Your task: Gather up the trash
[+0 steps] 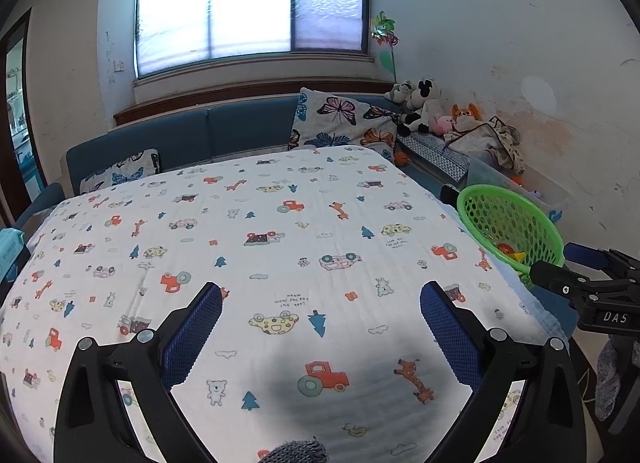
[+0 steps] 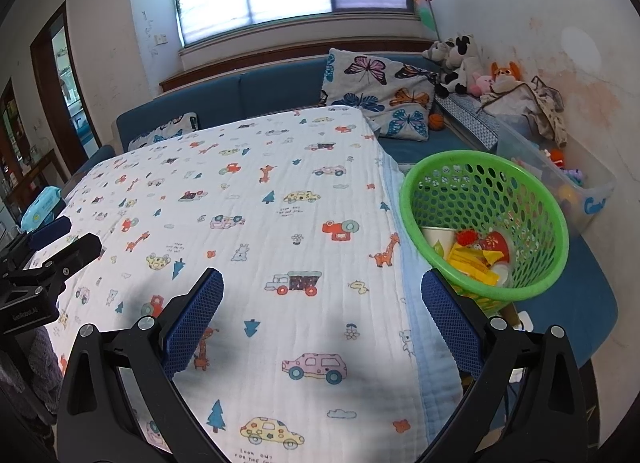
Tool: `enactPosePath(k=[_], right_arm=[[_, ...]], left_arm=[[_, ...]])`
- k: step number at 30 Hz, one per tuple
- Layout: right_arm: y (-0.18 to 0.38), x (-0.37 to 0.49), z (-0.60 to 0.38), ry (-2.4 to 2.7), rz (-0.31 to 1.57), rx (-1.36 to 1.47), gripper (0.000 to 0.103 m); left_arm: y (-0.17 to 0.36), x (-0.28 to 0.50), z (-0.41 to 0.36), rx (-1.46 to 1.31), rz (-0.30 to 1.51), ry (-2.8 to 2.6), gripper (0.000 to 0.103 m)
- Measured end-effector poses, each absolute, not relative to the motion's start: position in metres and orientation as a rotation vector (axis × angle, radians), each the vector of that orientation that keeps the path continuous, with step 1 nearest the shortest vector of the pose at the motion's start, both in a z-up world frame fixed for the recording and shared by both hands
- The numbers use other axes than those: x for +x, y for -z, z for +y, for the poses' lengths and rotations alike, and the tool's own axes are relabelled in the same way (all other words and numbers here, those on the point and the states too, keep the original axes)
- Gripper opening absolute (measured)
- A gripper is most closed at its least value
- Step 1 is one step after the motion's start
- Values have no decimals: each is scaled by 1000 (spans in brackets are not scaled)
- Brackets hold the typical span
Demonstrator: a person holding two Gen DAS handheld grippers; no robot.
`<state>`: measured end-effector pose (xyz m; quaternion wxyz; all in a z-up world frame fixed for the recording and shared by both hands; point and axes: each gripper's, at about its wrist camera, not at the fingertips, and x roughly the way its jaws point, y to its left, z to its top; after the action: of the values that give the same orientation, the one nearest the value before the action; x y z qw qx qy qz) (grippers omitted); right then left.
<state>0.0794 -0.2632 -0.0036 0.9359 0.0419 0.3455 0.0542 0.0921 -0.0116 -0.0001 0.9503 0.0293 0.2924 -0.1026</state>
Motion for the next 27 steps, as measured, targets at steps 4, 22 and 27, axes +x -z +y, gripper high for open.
enactPosePath(k=[4,22,27], right_arm=[[4,79,-263,-111,706,86,98],[3,78,-259,-121,699,87,98],[4,77,-259,-120,699,88,98]], left_arm=[[0,92,-12,58,595,208,96],[-1,89,-13,58,592,206,96],[-1,88,-14,58,593,205,96]])
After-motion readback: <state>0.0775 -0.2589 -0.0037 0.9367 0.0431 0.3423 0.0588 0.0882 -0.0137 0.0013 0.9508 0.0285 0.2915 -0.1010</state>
